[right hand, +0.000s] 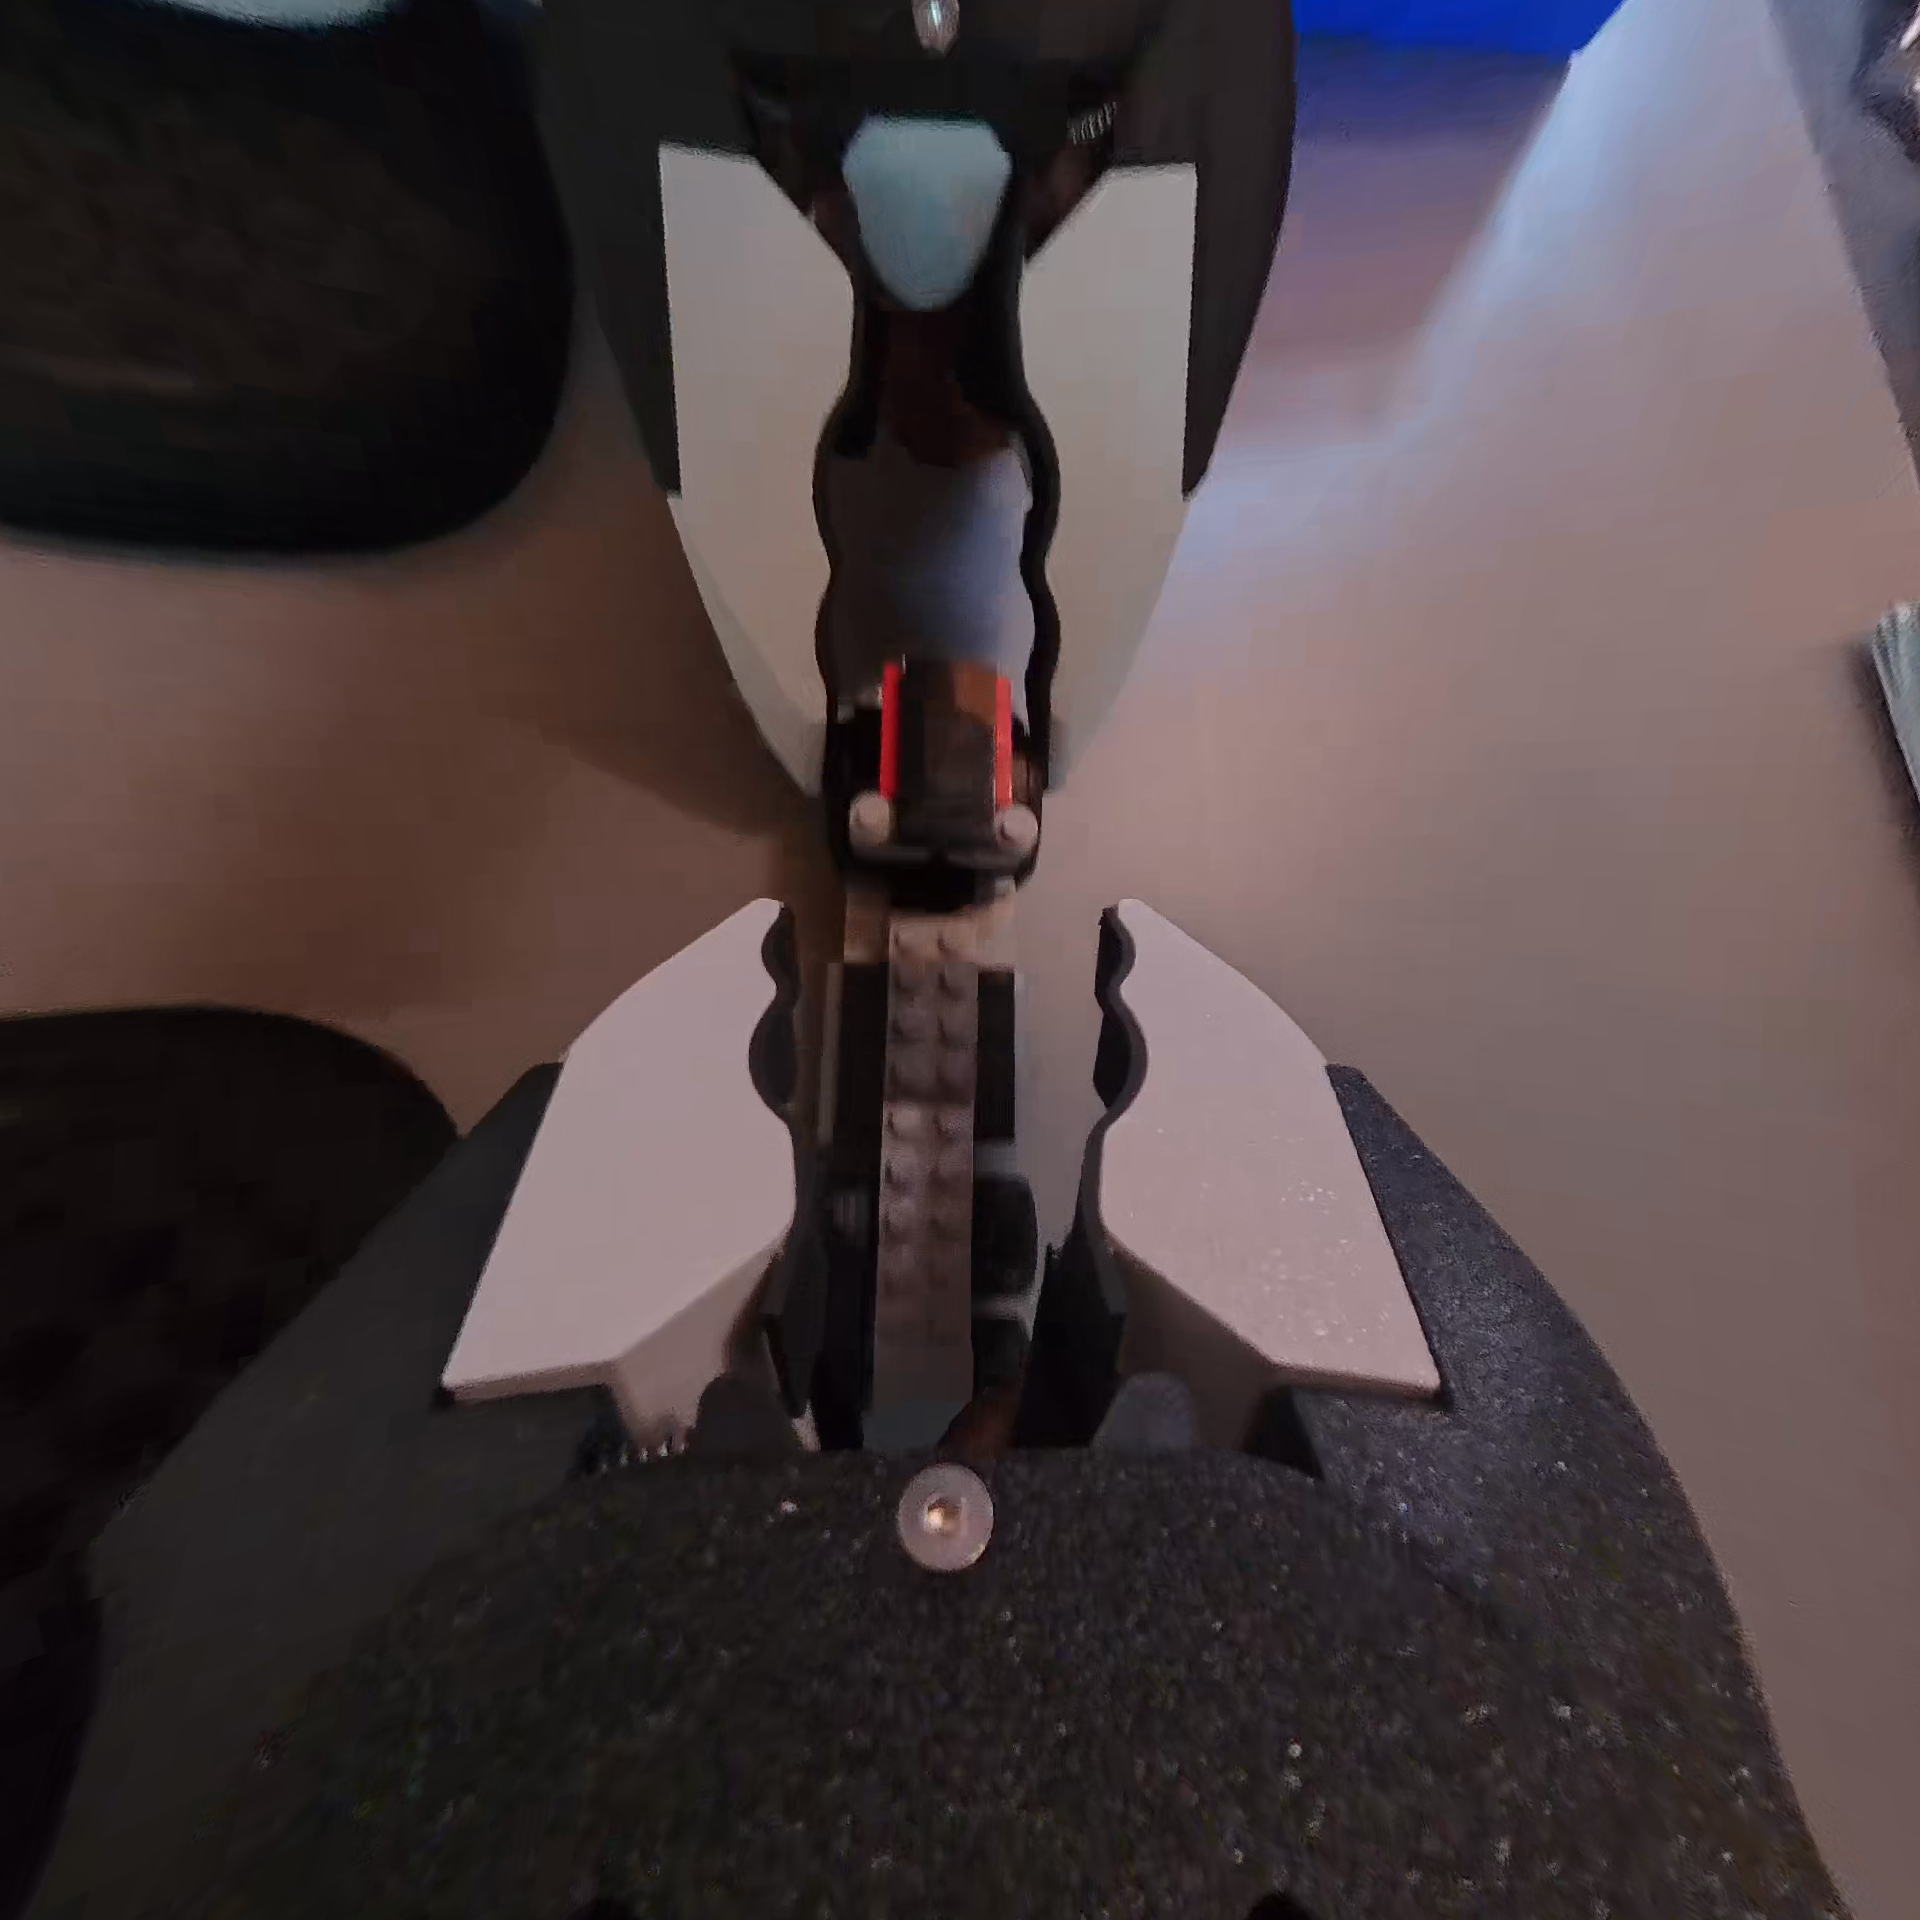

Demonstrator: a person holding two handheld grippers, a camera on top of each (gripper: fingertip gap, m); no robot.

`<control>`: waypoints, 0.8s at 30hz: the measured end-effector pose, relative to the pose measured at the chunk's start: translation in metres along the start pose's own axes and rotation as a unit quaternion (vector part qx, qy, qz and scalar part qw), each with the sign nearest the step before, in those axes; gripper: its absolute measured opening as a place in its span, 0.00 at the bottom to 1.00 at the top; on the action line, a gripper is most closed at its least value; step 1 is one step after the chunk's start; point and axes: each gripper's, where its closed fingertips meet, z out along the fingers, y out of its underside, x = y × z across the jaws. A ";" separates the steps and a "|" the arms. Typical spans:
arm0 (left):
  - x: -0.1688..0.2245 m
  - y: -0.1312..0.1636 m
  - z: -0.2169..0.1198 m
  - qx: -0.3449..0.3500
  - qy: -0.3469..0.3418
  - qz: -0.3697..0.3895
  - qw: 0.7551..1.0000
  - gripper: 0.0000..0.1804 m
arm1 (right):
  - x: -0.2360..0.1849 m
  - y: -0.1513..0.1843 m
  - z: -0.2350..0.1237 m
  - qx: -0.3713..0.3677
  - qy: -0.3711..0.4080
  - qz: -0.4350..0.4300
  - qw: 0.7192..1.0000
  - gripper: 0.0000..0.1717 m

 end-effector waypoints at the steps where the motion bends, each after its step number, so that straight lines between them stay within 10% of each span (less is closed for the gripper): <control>1: 0.001 -0.002 0.000 0.004 0.002 -0.002 1.000 0.24 | -0.001 -0.001 0.007 -0.006 0.001 0.000 1.000 0.30; 8: 0.004 -0.033 -0.014 0.092 0.017 -0.024 0.995 0.20 | -0.008 0.007 0.020 -0.014 -0.032 0.035 0.999 0.20; 24: 0.007 -0.028 -0.005 0.028 -0.045 0.123 0.991 0.13 | -0.011 0.007 0.017 -0.019 -0.019 0.021 0.999 0.20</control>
